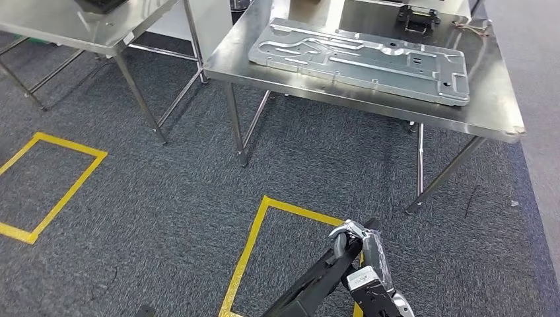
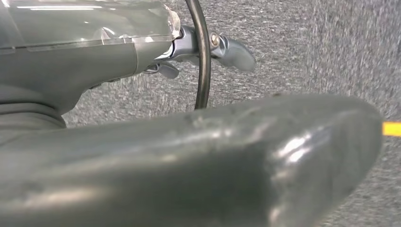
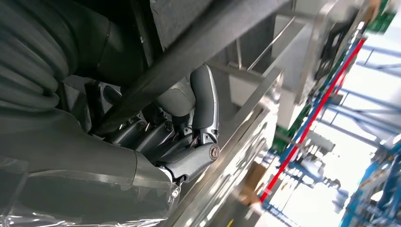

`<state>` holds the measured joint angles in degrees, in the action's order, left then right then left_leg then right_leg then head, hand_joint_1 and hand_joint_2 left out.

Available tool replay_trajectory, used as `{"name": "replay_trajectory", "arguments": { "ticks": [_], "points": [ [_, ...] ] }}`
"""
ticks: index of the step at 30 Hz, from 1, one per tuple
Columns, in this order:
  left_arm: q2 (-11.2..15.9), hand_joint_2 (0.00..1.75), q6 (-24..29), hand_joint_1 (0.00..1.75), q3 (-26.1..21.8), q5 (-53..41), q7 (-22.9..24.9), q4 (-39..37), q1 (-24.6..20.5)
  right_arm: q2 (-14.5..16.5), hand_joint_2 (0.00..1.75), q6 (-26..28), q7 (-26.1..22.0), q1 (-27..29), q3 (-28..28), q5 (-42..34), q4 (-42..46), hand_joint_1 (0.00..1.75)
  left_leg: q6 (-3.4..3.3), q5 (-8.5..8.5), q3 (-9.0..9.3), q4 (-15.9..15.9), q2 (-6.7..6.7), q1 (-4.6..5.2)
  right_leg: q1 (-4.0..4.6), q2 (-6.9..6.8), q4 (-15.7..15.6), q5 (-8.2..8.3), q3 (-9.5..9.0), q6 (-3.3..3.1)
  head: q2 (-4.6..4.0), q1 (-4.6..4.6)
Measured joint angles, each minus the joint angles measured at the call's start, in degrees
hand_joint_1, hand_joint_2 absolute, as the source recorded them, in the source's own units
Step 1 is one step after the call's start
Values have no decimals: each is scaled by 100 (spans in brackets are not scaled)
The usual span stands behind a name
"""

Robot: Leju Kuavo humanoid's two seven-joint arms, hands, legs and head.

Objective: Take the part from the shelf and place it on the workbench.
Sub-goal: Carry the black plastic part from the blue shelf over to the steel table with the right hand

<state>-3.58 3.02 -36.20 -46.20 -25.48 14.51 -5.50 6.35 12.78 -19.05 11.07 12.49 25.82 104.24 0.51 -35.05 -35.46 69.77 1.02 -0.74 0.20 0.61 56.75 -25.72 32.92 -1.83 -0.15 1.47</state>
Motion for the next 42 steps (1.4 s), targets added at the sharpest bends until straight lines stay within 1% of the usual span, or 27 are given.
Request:
{"name": "replay_trajectory", "arguments": {
  "ticks": [1, 2, 3, 4, 6, 8, 10, 11, 13, 14, 16, 17, 18, 20, 22, 23, 25, 27, 29, 31, 32, 33, 34, 36, 37, 39, 42],
  "points": [
    [8, 0, 0, 0, -10, 0, 0, 0, 20, -1, 175, -5, 1, 2, 0, 1, -4, 175, 18, -82, -167, 290, -40, -3, -1, 87, 16, -9, 4, -3, 0, -1],
    [13, 0, 0, 0, -20, -2, -3, 0, 32, -1, 175, -11, 2, 7, -1, 2, -7, 175, 32, -59, -264, 415, -55, -5, -2, 177, 35, -21, 5, 0, 0, 0],
    [15, 0, 0, 0, -29, -4, -9, 0, 32, -2, 175, -18, 2, 9, -1, 2, -10, 175, 44, 83, -257, 316, -63, -9, -6, 266, 61, -37, 6, 12, 0, 0],
    [15, 0, -1, 0, -37, -8, -16, 0, 26, -2, 175, -24, 3, 9, -1, 2, -12, 175, 50, 307, -152, 23, -102, -18, -14, 351, 96, -58, 5, 31, 0, 0],
    [15, 0, -3, 0, -56, -13, -33, 0, 13, -2, 175, -27, 4, 8, -1, 2, -12, 175, 37, 631, 133, -659, -331, -38, -27, 505, 190, -117, 26, 85, 0, -1],
    [15, 0, -5, 0, -73, -16, -52, 0, 12, -2, 175, -19, 9, 7, -1, 17, -13, 175, -18, 672, 246, -935, -483, -39, -35, 610, 255, -149, 72, 145, 0, -1],
    [14, 0, -4, 0, -80, -39, -75, 0, 0, -2, 175, 54, 38, 19, -1, 128, -13, 175, -97, 682, 252, -960, -410, -30, -44, 684, 253, -145, 105, 210, 0, -1],
    [9, 0, -3, 0, -81, -51, -85, 0, -11, -1, 175, 104, 56, 27, -1, 206, -13, 175, -133, 695, 267, -984, -371, -33, -44, 638, 270, -158, 115, 240, 0, -1],
    [3, 0, -4, 0, -85, -67, -98, 0, -17, 0, 175, 193, 87, 23, -1, 345, -12, 175, -204, 712, 304, -1037, -291, -55, -36, 365, 539, -311, 248, 302, 0, -2],
    [3, 0, -5, 0, -90, -70, -101, 0, -3, 1, 175, 219, 99, 17, -1, 385, -12, 175, -225, 706, 317, -1047, -249, -52, -41, 185, 840, -456, 402, 330, 0, -2],
    [12, 0, -10, 0, -105, -75, -102, 0, 36, 1, 175, 255, 128, 12, -1, 438, -13, 175, -242, 680, 331, -1051, -162, -49, -80, 6, 1546, -725, 806, 376, 0, -2],
    [15, 0, -15, 0, -113, -77, -101, 0, 48, 1, 175, 269, 144, 16, -1, 461, -13, 175, -239, 664, 341, -1050, -128, -50, -100, -22, 1740, -738, 936, 389, 0, -2],
    [17, 0, -20, 0, -117, -79, -101, 0, 53, 1, 175, 279, 159, 20, -1, 482, -14, 175, -229, 645, 360, -1050, -102, -53, -116, -36, 1733, -641, 961, 396, 0, -2],
    [18, 0, -31, 0, -121, -86, -101, 0, 52, 1, 175, 293, 186, 17, -1, 531, -14, 175, -198, 594, 429, -1051, -68, -58, -132, -62, 1121, -215, 687, 382, 0, -2],
    [18, 0, -43, 0, -123, -102, -97, 0, 47, 1, 175, 308, 218, 3, 0, 579, -13, 175, -148, 540, 484, -1056, -45, -47, -105, -105, 462, 26, 358, 341, 0, -2],
    [19, 0, -48, 0, -125, -109, -96, 0, 45, 1, 175, 318, 232, -4, 0, 599, -13, 175, -117, 524, 498, -1066, -37, -43, -83, -121, 300, 36, 280, 317, 0, -2],
    [21, 0, -50, 0, -129, -114, -93, 0, 36, 1, 175, 341, 249, -12, -1, 617, -11, 175, -43, 504, 534, -1111, -16, -39, -45, -109, 236, -23, 248, 261, 0, -1],
    [22, 0, -51, 0, -131, -114, -95, 0, 26, 5, 175, 356, 256, -12, -1, 622, -10, 175, 22, 452, 560, -1067, -9, -46, -66, -92, 168, -38, 169, 187, 0, 1],
    [24, 0, -52, 0, -132, -115, -94, 0, 23, 11, 175, 360, 257, -24, 0, 622, -10, 175, 50, 248, 357, -609, -34, -50, -86, -86, 98, -63, 54, 110, 0, 2],
    [33, 0, -52, 0, -138, -116, -92, 0, 38, 14, 175, 360, 257, -29, 0, 623, -12, 175, 58, -21, -97, 168, -50, -49, -57, -74, 91, -121, -23, 58, 0, 2],
    [40, 0, -52, 0, -143, -116, -92, 0, 50, 14, 175, 360, 257, -25, 0, 624, -13, 175, 57, -59, -303, 449, -51, -48, -40, -60, 93, -152, -58, 45, 0, 3],
    [44, 0, -52, 0, -150, -116, -92, 0, 58, 14, 175, 360, 257, -22, -1, 624, -13, 175, 49, 23, -423, 536, -52, -46, -25, -44, 94, -187, -99, 39, 0, 2],
    [46, 0, -52, 0, -156, -116, -92, 0, 63, 14, 175, 360, 257, -21, -1, 624, -14, 175, 33, 220, -433, 400, -53, -44, -11, -28, 96, -223, -150, 38, 0, 2],
    [51, 0, -52, 0, -169, -116, -92, 0, 64, 14, 175, 360, 258, -21, -1, 626, -15, 175, -27, 731, -195, -316, -65, -32, 7, -8, 97, -308, -265, 49, 0, 1],
    [55, 0, -53, 0, -175, -116, -92, 0, 61, 14, 175, 363, 263, -26, 0, 638, -16, 175, -56, 882, -59, -652, -75, -18, 19, 2, 110, -348, -297, 67, 0, 1],
    [62, 0, -57, 0, -191, -133, -89, 0, 56, 14, 175, 398, 318, -37, 1, 738, -18, 175, -102, 935, 57, -950, -91, 16, 18, 18, 123, -392, -298, 122, 0, 1],
    [54, 0, -81, 0, -213, -207, -83, 0, 47, 12, 175, 541, 630, -110, -1, 1122, -23, 175, -174, 919, 99, -1044, -90, 16, 9, 21, 125, -441, -306, 222, 0, 2]
  ]
}}
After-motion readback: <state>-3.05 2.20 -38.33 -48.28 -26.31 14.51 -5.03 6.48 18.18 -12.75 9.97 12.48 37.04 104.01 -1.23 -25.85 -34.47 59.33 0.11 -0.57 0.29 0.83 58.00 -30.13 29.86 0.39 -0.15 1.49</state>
